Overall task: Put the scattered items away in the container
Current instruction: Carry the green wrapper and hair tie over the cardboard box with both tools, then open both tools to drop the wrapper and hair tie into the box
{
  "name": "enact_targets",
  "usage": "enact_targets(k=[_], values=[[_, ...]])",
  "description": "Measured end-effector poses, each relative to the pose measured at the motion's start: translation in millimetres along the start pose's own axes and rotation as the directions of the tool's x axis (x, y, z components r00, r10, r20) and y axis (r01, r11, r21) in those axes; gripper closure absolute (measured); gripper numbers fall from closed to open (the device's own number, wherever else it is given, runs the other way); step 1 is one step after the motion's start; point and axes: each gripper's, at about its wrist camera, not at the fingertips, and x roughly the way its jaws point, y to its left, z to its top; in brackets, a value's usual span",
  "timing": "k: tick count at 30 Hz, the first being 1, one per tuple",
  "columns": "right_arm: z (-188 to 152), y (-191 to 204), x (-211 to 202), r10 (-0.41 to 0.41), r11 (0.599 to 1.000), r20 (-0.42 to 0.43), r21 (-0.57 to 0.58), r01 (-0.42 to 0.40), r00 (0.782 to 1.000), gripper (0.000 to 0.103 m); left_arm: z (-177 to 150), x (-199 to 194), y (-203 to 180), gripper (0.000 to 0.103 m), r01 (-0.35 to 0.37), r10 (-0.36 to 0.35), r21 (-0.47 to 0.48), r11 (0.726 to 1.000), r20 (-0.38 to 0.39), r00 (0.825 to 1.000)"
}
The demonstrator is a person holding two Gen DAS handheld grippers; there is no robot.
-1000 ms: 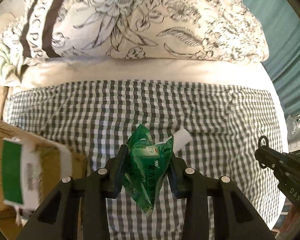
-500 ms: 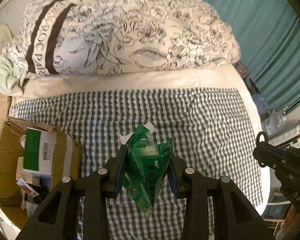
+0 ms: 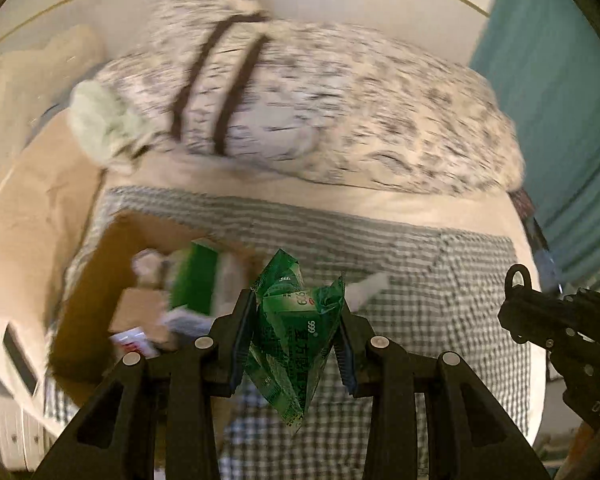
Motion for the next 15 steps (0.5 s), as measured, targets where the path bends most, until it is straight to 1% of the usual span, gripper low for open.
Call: enact_targets(k=[3,5,8,11,13,15], values=[[11,32,20,0.063,0.997,-0.024,-0.052,-0.064,0.998,0.090,-9,-4,42,0.066,-0.042,0.042,-0.065,0.997,-0.001,0.999],[18,54,36,0.098,0.991,-0.040,-0.087,-0.101,0.994,0.097,-15,-4,67,0.066,-0.067,0.067,-0.096,0.993,-0.009,0.998],[23,85,60,0.144,0.980,-0.066,-0.130,-0.152,0.987,0.098,-26,-1,101,0.066,-0.091,0.087,-0.138,0.986,-0.031,0.996],[24,111,82,0.171,0.971,-0.103,-0.151,-0.185,0.980,0.099,-35,6,128,0.066,-0.101,0.093,-0.160,0.982,-0.056,0.994],[25,124,95,0.171,0.969,-0.118,-0.161,-0.189,0.978,0.099,-39,10,142,0.066,-0.106,0.096,-0.170,0.980,-0.068,0.993],[27,132,107,0.181,0.967,-0.145,-0.156,-0.203,0.973,0.099,-41,15,153,0.065,-0.106,0.092,-0.176,0.979,-0.083,0.992]])
